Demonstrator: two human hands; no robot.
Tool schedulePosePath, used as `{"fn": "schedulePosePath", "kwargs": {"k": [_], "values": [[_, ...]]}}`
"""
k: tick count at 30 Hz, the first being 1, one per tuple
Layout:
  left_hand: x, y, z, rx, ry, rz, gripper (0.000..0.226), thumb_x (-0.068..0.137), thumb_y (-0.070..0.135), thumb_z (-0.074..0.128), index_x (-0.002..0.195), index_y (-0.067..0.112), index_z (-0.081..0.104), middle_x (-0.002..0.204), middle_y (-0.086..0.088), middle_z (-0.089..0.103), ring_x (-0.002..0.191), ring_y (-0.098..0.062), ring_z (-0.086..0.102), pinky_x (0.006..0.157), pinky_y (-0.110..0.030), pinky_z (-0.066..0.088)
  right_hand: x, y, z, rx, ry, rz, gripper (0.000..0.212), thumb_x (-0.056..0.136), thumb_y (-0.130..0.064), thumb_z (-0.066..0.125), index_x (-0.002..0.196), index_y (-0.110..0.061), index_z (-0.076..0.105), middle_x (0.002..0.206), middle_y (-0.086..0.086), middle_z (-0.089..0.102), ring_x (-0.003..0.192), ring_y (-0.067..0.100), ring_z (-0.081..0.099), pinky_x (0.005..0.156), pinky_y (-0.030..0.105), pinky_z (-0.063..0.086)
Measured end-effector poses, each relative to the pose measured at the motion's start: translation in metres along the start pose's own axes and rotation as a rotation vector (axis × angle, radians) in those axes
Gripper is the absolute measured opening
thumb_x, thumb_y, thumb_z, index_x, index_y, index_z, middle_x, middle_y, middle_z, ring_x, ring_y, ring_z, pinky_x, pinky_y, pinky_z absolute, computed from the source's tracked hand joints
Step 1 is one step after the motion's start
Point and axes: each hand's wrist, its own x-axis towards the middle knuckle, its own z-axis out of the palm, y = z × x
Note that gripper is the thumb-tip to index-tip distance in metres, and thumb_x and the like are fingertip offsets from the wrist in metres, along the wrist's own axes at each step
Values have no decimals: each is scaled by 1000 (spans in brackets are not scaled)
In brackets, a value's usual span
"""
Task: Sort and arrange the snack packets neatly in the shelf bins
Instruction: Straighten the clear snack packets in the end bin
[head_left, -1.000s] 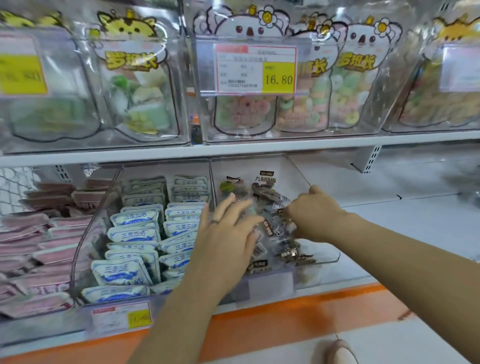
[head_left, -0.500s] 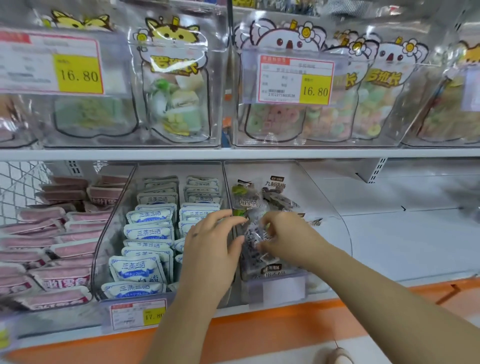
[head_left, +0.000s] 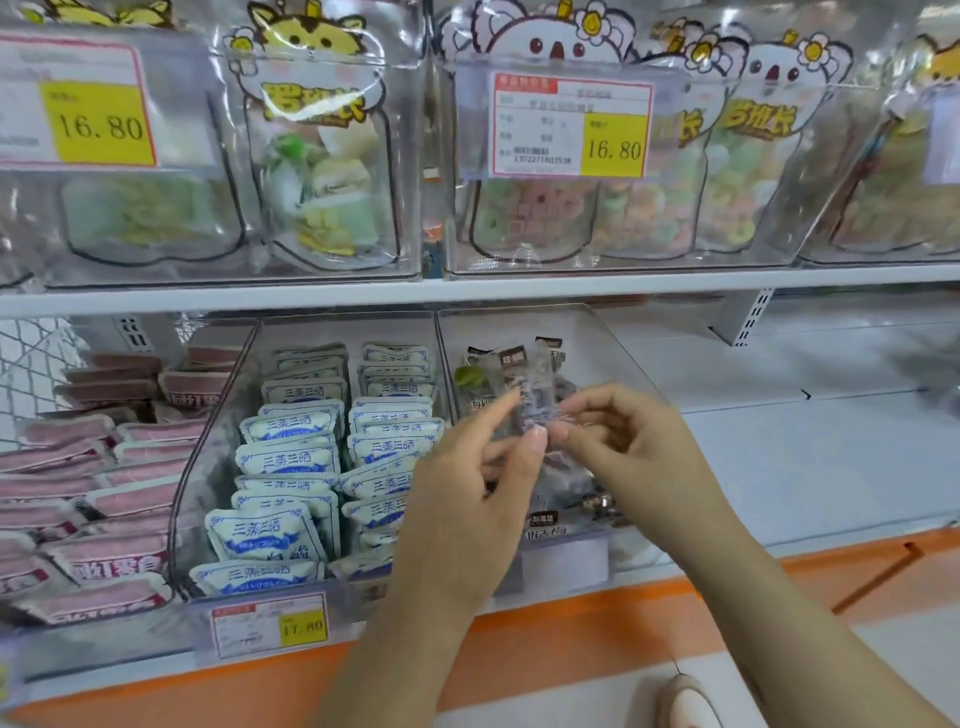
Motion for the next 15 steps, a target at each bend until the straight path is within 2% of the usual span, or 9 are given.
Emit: {"fn": "schedulePosePath", "kwargs": {"k": [3, 5, 6, 7, 8, 10, 12, 14, 15], "values": [[2, 0, -1, -165, 3, -99, 52, 79, 48, 53, 129, 40, 40, 108, 29, 54, 92, 21, 55, 71, 0, 43, -2, -4, 0, 1, -129, -63, 19, 88, -15, 61, 97, -30, 65, 94, -12, 71, 90, 0, 65, 78, 15, 50], [5, -3, -2, -145, 34, -126, 47, 84, 38, 59, 127, 44, 41, 92, 19, 67, 80, 6, 64, 69, -13, 53, -1, -5, -5, 29, -153, -68, 26, 90, -12, 57, 102, -34, 62, 93, -14, 71, 92, -4, 63, 78, 11, 47], [7, -3, -2, -109, 44, -126, 44, 86, 29, 60, 123, 46, 44, 81, 15, 68, 71, -7, 66, 65, -23, 56, -1, -5, -7, 15, -122, -82, 30, 89, -10, 58, 103, -36, 60, 94, -14, 69, 92, -5, 62, 79, 12, 47], [9, -3, -2, -71, 41, -119, 41, 88, 23, 60, 118, 48, 47, 78, 10, 69, 68, -21, 65, 65, -35, 56, 0, -3, -11, -32, -62, -107, 34, 86, -11, 62, 105, -39, 57, 99, -15, 66, 95, -6, 60, 83, 14, 48], [10, -1, -1, -52, 18, -109, 40, 89, 20, 59, 113, 50, 50, 79, 6, 69, 68, -27, 64, 64, -40, 55, 2, -1, -17, -108, 2, -131, 40, 83, -14, 67, 108, -42, 53, 106, -16, 60, 101, -6, 56, 88, 16, 47], [12, 0, 2, -69, -57, -91, 37, 89, 15, 58, 106, 48, 55, 87, 11, 71, 73, -13, 67, 63, -28, 57, 4, 2, -29, -217, 53, -126, 56, 77, -23, 73, 118, -46, 44, 119, -18, 49, 110, -6, 49, 95, 19, 43], [13, 3, 6, -105, -123, -93, 35, 89, 10, 58, 102, 43, 58, 94, 20, 71, 82, 0, 67, 67, -14, 53, 6, 2, -39, -159, -16, -42, 62, 72, -25, 76, 119, -48, 44, 120, -16, 54, 103, 2, 55, 89, 27, 49], [14, 2, 12, -74, -160, -104, 33, 89, 13, 59, 100, 44, 59, 95, 22, 70, 85, 5, 65, 69, -9, 49, 5, 3, -46, -120, -93, 8, 45, 68, -28, 77, 104, -45, 57, 96, 0, 67, 83, 17, 64, 79, 36, 55], [15, 1, 12, -26, -169, -99, 32, 89, 18, 60, 101, 48, 59, 96, 23, 69, 88, 8, 63, 71, -8, 49, 4, 3, -48, -129, -103, 22, 34, 67, -30, 77, 95, -40, 62, 85, 9, 68, 76, 23, 64, 75, 38, 55]]}}
